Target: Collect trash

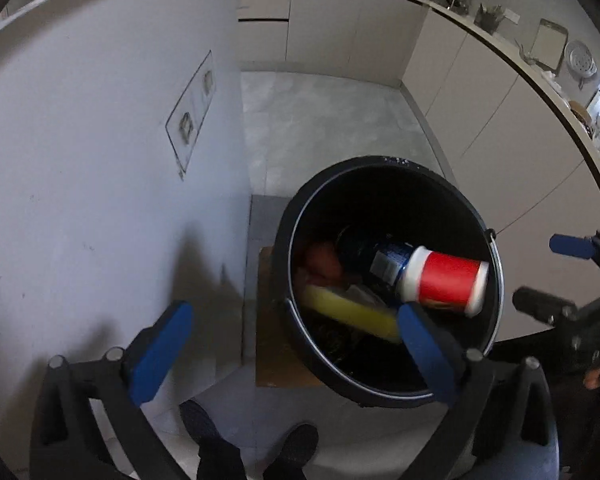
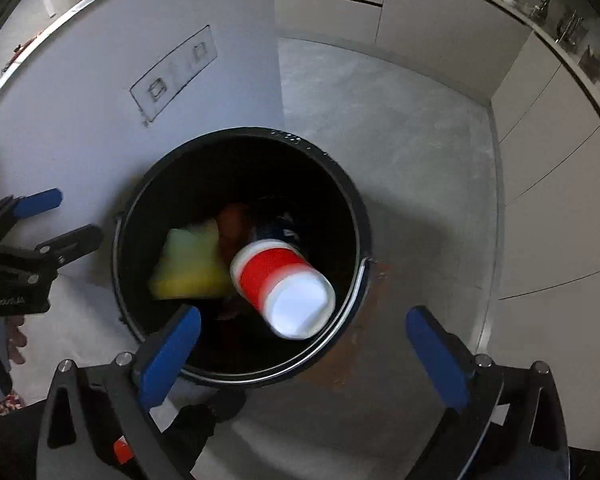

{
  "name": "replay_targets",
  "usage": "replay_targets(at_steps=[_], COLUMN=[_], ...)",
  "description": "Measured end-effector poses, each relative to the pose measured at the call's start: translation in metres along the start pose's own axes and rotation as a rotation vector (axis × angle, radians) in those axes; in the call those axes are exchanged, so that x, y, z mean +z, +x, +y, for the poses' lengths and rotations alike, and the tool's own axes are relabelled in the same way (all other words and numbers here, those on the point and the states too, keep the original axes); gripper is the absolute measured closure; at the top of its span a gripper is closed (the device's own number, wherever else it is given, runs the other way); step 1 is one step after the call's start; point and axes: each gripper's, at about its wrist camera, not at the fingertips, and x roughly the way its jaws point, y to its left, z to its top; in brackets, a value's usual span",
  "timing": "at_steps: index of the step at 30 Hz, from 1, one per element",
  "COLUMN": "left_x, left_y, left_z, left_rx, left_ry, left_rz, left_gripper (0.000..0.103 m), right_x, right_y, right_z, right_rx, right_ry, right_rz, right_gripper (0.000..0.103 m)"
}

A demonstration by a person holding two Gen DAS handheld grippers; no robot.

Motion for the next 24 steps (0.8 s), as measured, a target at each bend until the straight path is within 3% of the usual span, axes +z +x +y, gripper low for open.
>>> replay_targets(at_steps=[17, 24], left_x=[0.005, 0.004], left_y=[-0.022, -0.052], left_z=[-0.010, -0.015], left_rx=[-0.003, -0.035], left_ry=[0.040, 0.052], left_rz=[-0.044, -0.085], left_gripper=[0.000, 0.000], right_x=[-0.014, -0.024], right_y=[-0.030, -0.063], right_z=[-0.010, -0.005], right_rx=[-0.018, -0.074], right_ry=[0.046, 0.075], right_rz=[-0.068, -0.118], right_gripper=[0.000, 0.000])
